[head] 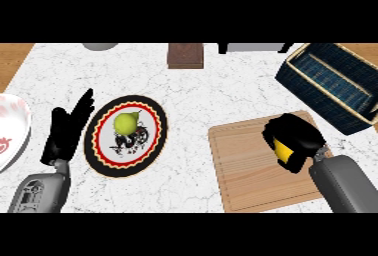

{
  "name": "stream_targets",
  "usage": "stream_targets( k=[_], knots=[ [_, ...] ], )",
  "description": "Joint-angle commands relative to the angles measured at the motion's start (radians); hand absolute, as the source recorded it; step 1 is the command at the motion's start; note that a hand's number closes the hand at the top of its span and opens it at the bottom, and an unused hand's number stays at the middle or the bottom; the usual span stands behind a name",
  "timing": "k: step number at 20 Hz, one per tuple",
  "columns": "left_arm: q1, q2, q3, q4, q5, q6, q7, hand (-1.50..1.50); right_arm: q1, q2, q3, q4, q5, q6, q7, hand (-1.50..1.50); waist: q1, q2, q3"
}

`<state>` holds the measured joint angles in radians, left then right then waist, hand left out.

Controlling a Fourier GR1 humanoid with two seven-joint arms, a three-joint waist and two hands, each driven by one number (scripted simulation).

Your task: Pick the lemon from the cutting board and place it in the basket

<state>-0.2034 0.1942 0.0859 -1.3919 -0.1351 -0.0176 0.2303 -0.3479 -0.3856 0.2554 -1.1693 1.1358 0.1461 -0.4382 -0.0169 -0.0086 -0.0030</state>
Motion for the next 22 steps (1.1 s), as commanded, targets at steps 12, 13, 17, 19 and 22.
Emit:
stream_targets(
  k=[12,13,17,19,22],
  knots=[
    [-0.004,0.030,0.026,-0.034,0.015,-0.021,0.028,0.00,0.146,0.164,-0.200,-0.682,-0.451,0.472,0.243,1.50,-0.015,-0.006,0.001],
    [0.014,-0.004,0.005,-0.016,-0.004,0.004,0.019,0.00,0.146,0.206,-0.243,-0.696,-0.509,0.480,0.277,1.50,-0.022,-0.005,0.001],
    [0.022,-0.007,0.005,-0.009,-0.008,0.008,0.000,0.00,0.063,0.235,-0.414,-0.851,-0.699,0.603,0.466,1.50,-0.024,-0.005,0.000],
    [0.039,0.017,0.016,-0.053,0.009,-0.016,0.016,0.00,-0.039,0.230,-0.497,-0.876,-0.781,0.652,0.600,1.50,0.000,-0.004,0.000],
    [0.030,-0.006,0.003,-0.019,-0.008,0.003,-0.004,0.00,-0.169,0.212,-0.588,-0.906,-0.922,0.702,0.781,1.50,-0.003,-0.002,0.000]
  ],
)
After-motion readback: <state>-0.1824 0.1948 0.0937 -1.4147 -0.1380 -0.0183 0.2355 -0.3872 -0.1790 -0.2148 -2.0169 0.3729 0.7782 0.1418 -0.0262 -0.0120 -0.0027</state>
